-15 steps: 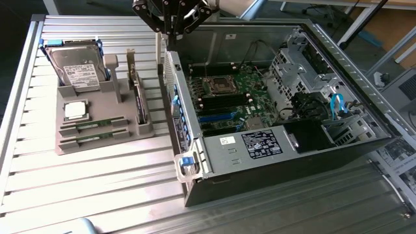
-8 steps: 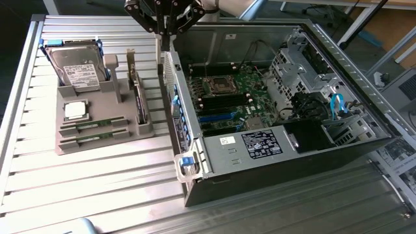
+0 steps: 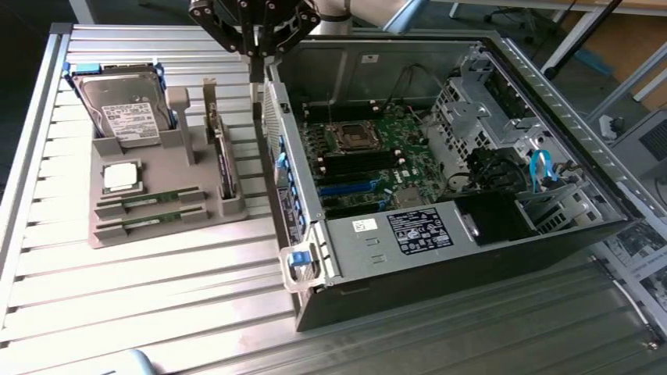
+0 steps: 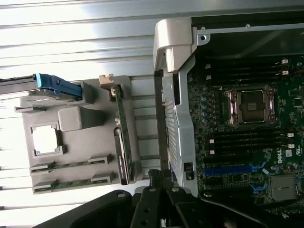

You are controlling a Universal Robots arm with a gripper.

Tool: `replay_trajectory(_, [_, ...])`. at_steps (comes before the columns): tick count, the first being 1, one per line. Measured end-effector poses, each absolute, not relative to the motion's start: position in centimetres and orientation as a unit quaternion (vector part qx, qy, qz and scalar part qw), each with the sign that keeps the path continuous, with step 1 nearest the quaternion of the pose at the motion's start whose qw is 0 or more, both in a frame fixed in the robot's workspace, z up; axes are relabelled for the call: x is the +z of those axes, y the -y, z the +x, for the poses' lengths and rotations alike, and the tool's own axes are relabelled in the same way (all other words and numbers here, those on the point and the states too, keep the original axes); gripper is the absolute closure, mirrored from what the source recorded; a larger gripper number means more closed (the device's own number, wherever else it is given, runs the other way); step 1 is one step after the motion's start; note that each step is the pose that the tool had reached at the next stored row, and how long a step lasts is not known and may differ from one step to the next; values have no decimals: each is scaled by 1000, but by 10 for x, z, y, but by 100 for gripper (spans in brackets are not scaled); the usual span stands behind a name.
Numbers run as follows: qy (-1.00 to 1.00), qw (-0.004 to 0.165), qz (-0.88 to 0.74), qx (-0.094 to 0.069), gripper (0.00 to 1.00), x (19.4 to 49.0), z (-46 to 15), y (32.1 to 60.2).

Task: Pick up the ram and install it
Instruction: 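Reach for the ram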

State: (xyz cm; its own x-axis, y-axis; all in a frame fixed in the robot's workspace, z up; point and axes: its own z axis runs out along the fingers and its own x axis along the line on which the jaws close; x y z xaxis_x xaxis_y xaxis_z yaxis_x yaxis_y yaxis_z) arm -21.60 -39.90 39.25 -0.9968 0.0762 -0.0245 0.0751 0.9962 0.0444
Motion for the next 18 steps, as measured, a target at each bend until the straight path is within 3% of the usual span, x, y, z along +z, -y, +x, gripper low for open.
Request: replay_trajectory(18, [-999,13,38,22,89,392,-241,399])
